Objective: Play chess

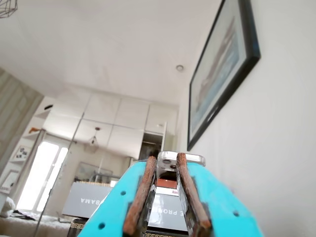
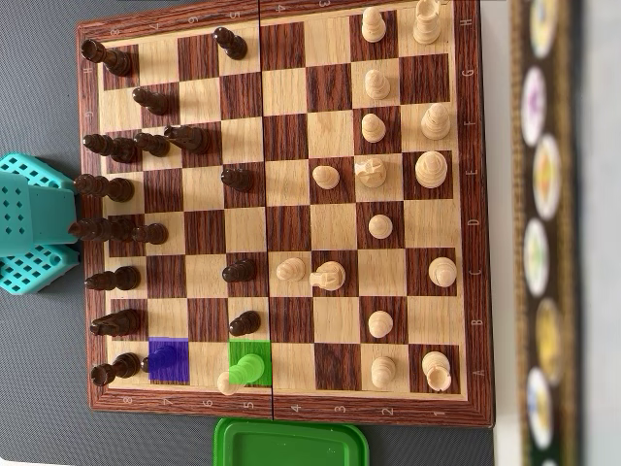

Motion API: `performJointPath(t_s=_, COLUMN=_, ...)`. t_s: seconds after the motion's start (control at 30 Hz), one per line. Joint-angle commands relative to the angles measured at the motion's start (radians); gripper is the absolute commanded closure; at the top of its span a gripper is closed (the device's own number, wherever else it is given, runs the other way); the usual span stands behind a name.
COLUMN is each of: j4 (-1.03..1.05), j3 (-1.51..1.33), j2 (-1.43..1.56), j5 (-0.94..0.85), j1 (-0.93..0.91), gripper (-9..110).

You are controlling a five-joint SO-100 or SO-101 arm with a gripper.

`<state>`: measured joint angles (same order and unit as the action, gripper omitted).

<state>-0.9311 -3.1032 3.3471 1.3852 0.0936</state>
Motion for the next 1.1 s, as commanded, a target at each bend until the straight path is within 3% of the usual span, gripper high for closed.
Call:
performJointPath(t_s=0.0, j4=-0.081, j3=-0.008, j2=0.002, j5=-0.002, j1=-0.012, gripper=93)
performJointPath(t_s=0.7, j4=-0.643, j3=-0.057, j2=0.002, j5=0.000, j1=-0.064, gripper=93)
performJointPath(t_s=1.07, j4=-0.744, j3=-0.057, j2=0.002, j5=0.009, j1=-0.055, gripper=93)
